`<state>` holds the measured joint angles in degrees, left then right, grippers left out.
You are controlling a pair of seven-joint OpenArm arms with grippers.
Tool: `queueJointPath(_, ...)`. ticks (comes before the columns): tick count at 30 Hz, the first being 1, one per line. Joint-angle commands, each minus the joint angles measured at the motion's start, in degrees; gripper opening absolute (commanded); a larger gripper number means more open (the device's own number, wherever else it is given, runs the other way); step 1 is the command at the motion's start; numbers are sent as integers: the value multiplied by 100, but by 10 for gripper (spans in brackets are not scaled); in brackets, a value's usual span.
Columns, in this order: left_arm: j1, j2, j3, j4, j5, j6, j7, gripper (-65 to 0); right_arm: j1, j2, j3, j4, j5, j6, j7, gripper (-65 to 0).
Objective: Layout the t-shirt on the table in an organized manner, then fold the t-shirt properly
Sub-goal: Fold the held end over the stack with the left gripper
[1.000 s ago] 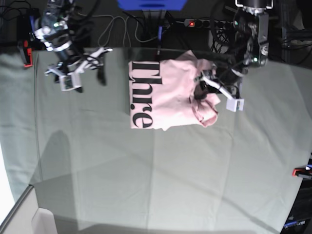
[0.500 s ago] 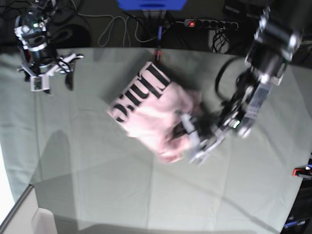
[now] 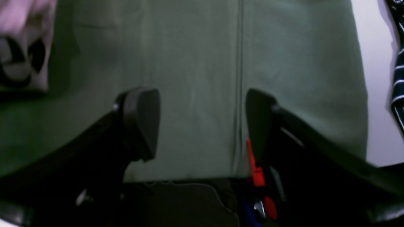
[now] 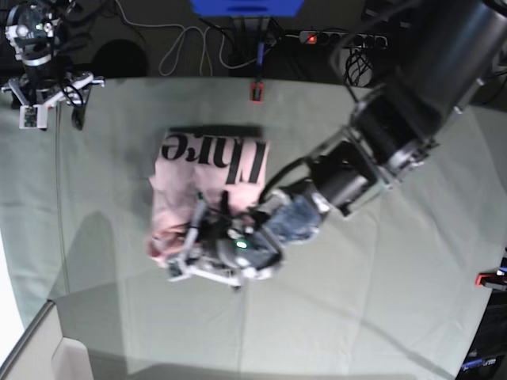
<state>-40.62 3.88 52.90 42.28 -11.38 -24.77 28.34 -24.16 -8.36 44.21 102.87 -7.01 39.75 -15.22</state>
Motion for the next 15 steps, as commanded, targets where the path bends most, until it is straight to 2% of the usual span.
queueJointPath(1,-162,91,-64,75,113,38,-210,-645,-14,-12,76,91,98,25,129,-247)
queueJointPath(3,-109,144,-64,75,404,38,-236,-644,-14,-21,103,100,98,25,147,-247)
queueJointPath(7,-92,153,-64,75,597,38,-254,-624,-14,-21,85,100,98,25,129,-247)
queueJointPath(9,-92,153,-64,84,623,82,-227,-570,-14,-39,76,100,98,25,129,-247)
queueJointPath(15,-109,100,-73,84,615,91,-227,-339,-14,-64,67,100,98,25,129,-246)
